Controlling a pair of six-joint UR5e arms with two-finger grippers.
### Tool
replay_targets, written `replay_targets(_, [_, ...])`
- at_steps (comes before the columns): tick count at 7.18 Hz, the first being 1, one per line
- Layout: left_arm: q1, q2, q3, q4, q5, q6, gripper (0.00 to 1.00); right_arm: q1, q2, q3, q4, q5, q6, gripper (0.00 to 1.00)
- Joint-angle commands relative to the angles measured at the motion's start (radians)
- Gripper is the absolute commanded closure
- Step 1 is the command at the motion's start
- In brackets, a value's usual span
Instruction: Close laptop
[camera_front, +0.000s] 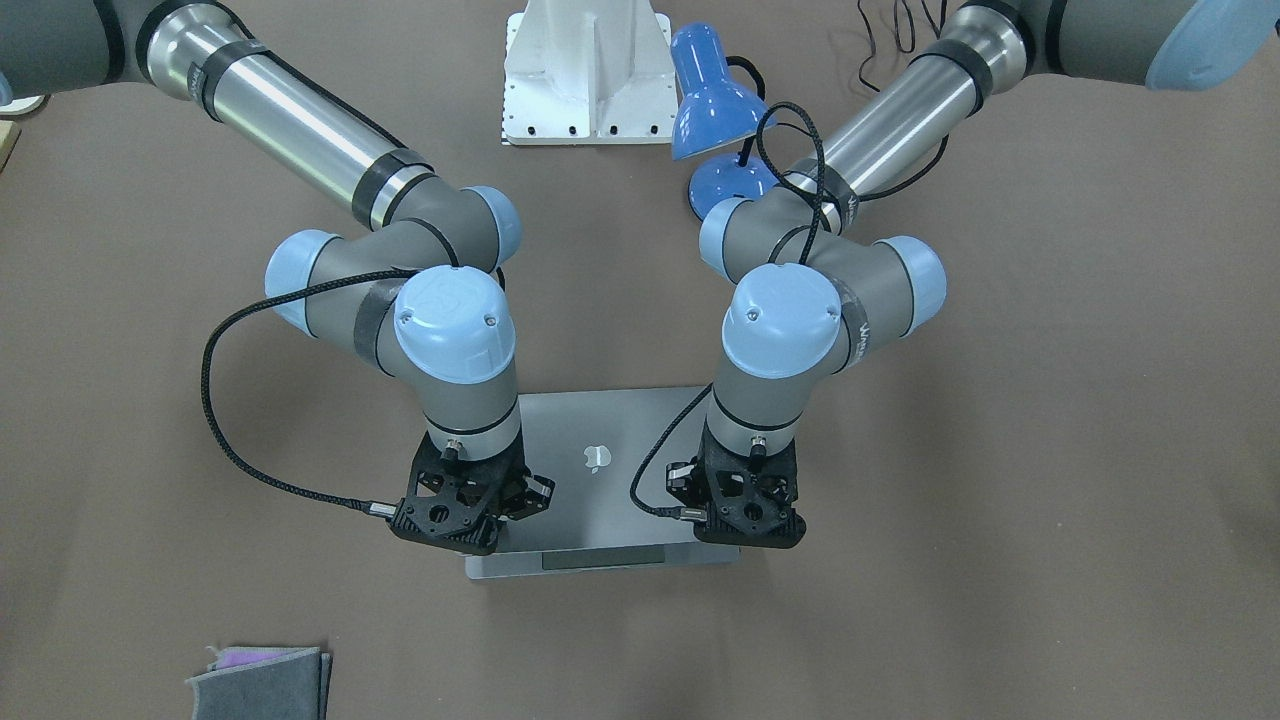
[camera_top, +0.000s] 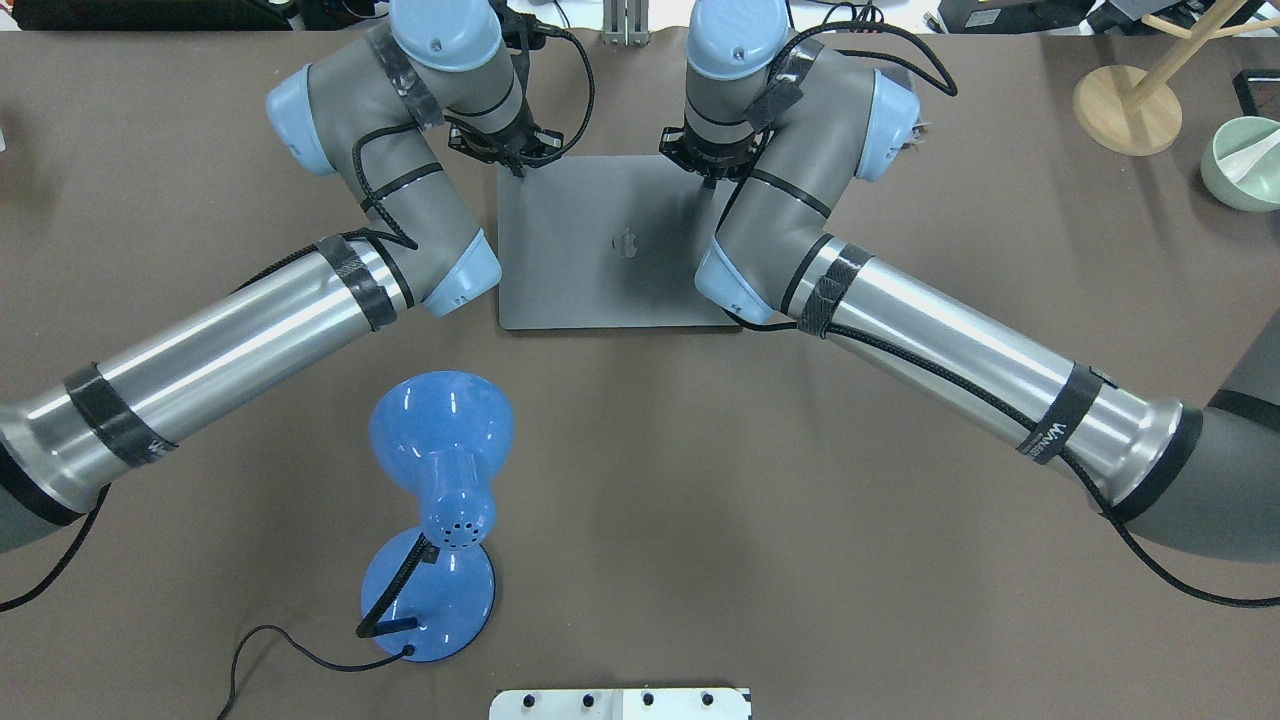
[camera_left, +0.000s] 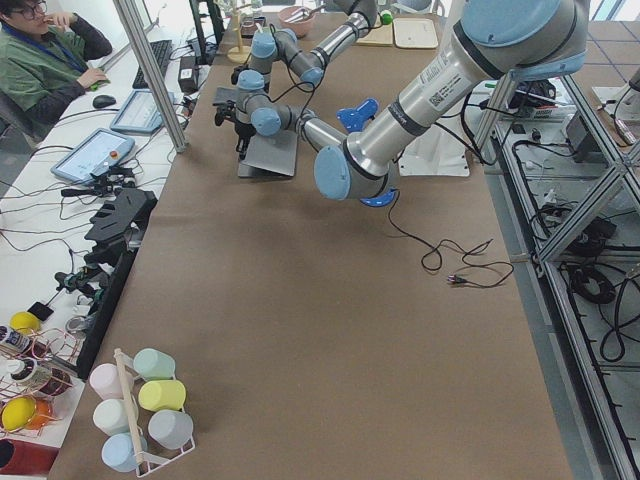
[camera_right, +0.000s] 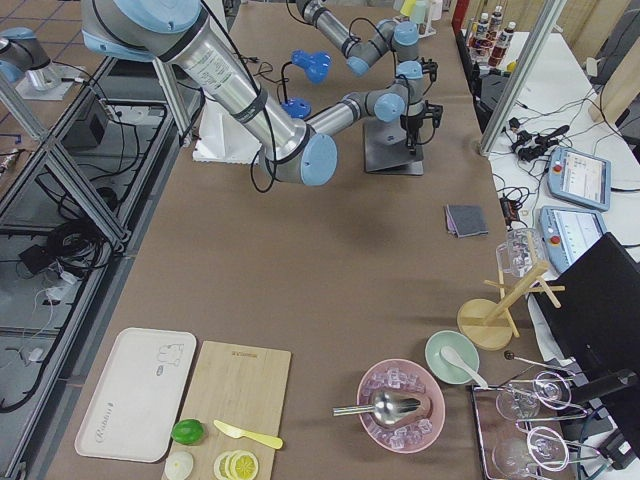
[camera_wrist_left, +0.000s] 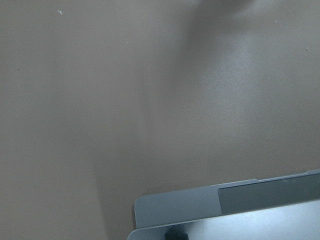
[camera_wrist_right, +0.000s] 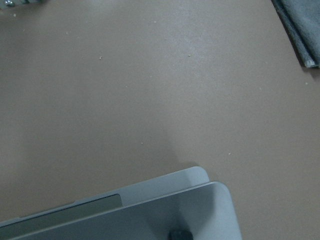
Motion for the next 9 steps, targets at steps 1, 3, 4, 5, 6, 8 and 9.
replay_targets(1, [0.030, -0.003, 0.043, -0.030, 0.059, -0.001, 1.00, -0.019, 0.009, -0.057, 0.036, -0.023, 0.002, 1.00])
replay_targets(3, [0.053, -0.001, 0.050, -0.030, 0.096, -0.002, 1.00, -0.040, 0.007, -0.061, 0.037, -0.051, 0.011, 1.00])
replay_targets(4, [0.058, -0.001, 0.050, -0.030, 0.097, -0.005, 1.00, -0.049, 0.006, -0.060, 0.036, -0.066, 0.029, 1.00])
replay_targets(5, [0.062, 0.000, 0.048, -0.030, 0.106, -0.008, 1.00, -0.054, 0.007, -0.060, 0.037, -0.072, 0.034, 1.00])
replay_targets(6, [0.062, 0.000, 0.047, -0.030, 0.116, -0.008, 1.00, -0.057, 0.007, -0.060, 0.036, -0.077, 0.040, 1.00])
replay_targets(8, [0.061, 0.000, 0.024, -0.030, 0.114, -0.011, 1.00, -0.048, 0.009, -0.045, 0.036, -0.080, 0.040, 1.00])
replay_targets(9, [0.046, -0.001, -0.030, -0.021, 0.102, -0.010, 1.00, -0.024, 0.003, 0.004, 0.021, -0.059, 0.034, 1.00])
